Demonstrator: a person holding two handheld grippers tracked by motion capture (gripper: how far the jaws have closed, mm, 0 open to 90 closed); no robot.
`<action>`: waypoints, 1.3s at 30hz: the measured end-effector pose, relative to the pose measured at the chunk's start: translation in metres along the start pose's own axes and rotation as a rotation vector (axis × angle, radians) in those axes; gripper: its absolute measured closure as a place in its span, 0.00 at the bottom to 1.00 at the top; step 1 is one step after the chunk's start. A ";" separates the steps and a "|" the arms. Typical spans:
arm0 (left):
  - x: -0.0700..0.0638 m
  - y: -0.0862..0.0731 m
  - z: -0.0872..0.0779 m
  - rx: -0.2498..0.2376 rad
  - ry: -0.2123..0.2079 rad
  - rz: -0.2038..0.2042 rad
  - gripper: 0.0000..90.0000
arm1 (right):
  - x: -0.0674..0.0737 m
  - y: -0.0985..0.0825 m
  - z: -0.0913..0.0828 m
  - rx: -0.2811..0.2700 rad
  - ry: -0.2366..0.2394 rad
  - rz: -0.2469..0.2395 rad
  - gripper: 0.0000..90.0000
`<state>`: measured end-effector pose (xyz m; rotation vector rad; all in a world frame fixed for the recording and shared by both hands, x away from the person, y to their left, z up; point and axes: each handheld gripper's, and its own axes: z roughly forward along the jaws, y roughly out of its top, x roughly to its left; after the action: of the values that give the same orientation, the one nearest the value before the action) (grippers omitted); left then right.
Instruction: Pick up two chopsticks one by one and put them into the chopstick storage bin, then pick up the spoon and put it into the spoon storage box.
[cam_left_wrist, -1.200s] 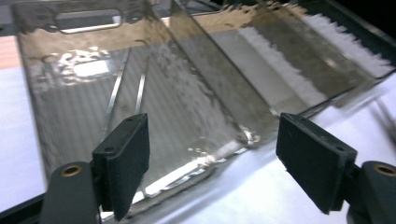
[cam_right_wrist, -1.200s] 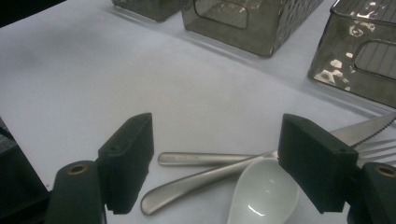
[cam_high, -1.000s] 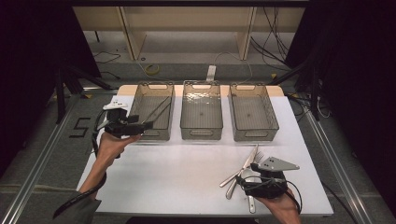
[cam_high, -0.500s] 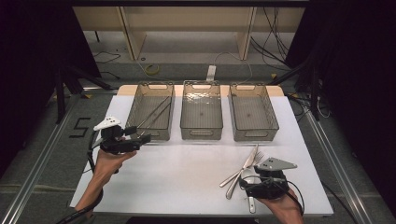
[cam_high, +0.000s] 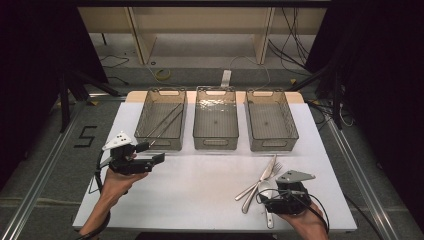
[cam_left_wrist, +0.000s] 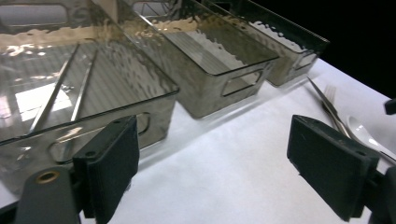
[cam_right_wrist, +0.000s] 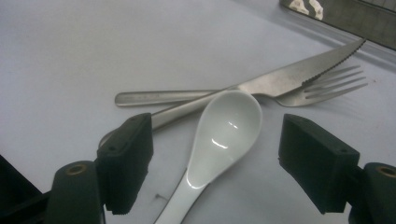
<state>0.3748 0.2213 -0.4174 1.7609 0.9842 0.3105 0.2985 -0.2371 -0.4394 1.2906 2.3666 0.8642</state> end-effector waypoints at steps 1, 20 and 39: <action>-0.002 -0.001 0.001 0.005 -0.001 0.002 0.18 | -0.001 0.000 0.000 0.005 0.001 0.000 0.30; -0.021 -0.007 -0.001 0.021 -0.012 0.022 0.17 | -0.001 -0.002 0.002 0.097 -0.012 0.012 0.30; -0.033 -0.009 -0.004 0.027 -0.023 0.054 0.17 | 0.011 -0.003 0.017 0.253 -0.027 -0.017 0.44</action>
<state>0.3472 0.2007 -0.4160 1.8141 0.9291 0.3119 0.2993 -0.2232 -0.4542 1.3611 2.5246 0.5511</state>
